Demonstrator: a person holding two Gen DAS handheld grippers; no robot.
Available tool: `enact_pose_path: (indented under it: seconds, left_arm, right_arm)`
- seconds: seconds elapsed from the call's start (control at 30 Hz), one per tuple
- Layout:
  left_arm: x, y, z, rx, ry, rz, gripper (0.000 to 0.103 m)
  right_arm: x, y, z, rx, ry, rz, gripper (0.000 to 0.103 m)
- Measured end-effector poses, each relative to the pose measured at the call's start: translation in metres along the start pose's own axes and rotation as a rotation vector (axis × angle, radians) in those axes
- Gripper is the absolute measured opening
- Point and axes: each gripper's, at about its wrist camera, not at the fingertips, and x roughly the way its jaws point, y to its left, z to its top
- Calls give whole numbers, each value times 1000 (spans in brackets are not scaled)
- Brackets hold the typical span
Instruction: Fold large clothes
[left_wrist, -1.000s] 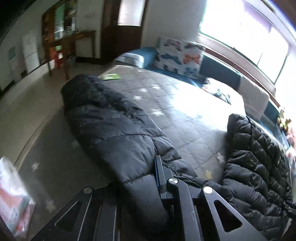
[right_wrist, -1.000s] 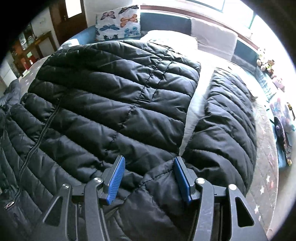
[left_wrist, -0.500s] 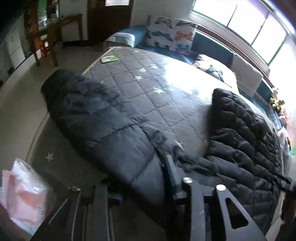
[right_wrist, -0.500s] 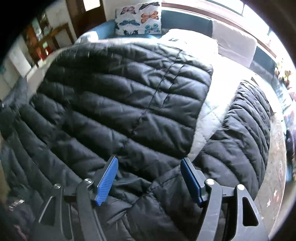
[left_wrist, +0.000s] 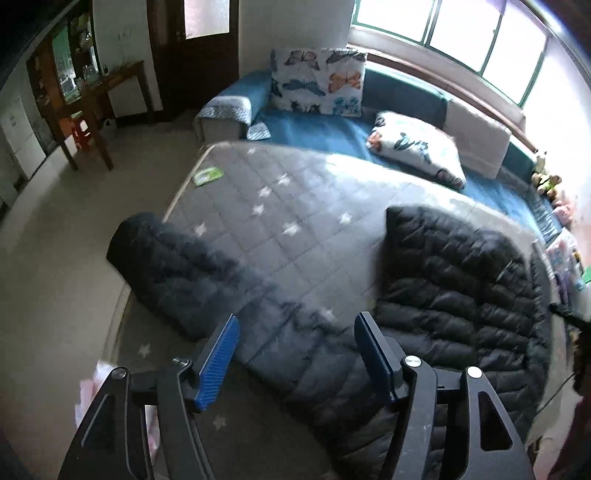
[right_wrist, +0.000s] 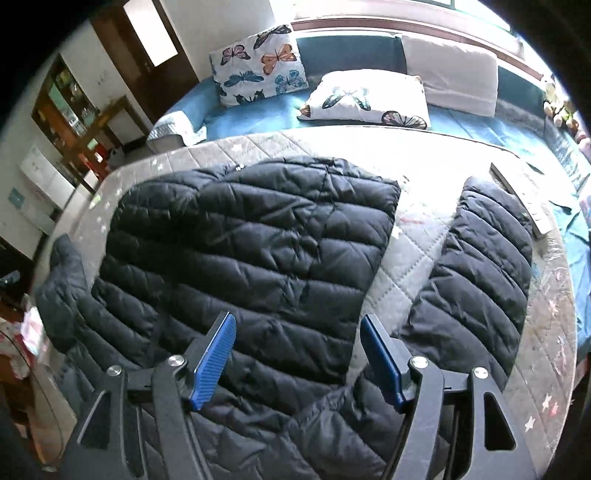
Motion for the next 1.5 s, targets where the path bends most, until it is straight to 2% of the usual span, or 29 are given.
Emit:
enact_pose_path:
  seconds: [0.07,0.1,0.3,0.4,0.53,0.67,0.77,0.83,1.0,1.17,1.3,1.33,1.37,1.4,1.47,1.5]
  left_arm:
    - [1,-11,16,0,-1,-85,77]
    - [6,-19,24,-7,-4,-130,85]
    - [73,-73,74,-21,90,-368,86]
    - [110,-92,97,-56,130,-425,86]
    - [162,-102,126,-85,159,-467,86]
    - [214,-100,138,-158,197,-465,86]
    - [250,-90,139,-245,239,-473,86]
    - [271,-85,139,-286,279,-514,86]
    - [306,-90,136,-327,317,-578,86]
    - [326,-102,140,-320,306,-583,87]
    - [324,-114,143,-309,218,-585,87]
    - [322,-118,145,-291,191,-579,86]
    - [320,-125,147,-273,158,-568,82]
    - [317,-130,148,-255,135,-565,75]
    - [309,-140,151,-215,90,-555,62]
    - [302,-143,152,-201,68,-557,52]
  right_arm:
    - [4,-5,8,22,-3,6,77]
    - [6,-8,13,38,-3,27,77]
    - [28,-34,34,158,1,110,77]
    - [39,-46,42,189,6,122,77]
    - [55,-66,50,220,11,136,77]
    - [70,-87,55,266,14,155,77]
    - [81,-103,58,299,13,184,77]
    - [87,-113,60,313,7,187,77]
    - [101,-134,65,376,-15,268,77]
    - [116,-133,71,406,-11,404,77]
    - [119,-116,79,341,13,347,79]
    - [117,-112,81,334,7,331,77]
    - [116,-109,82,328,0,322,69]
    - [113,-105,83,320,-8,310,52]
    - [104,-96,85,284,-32,279,37]
    - [96,-89,86,256,-47,259,31]
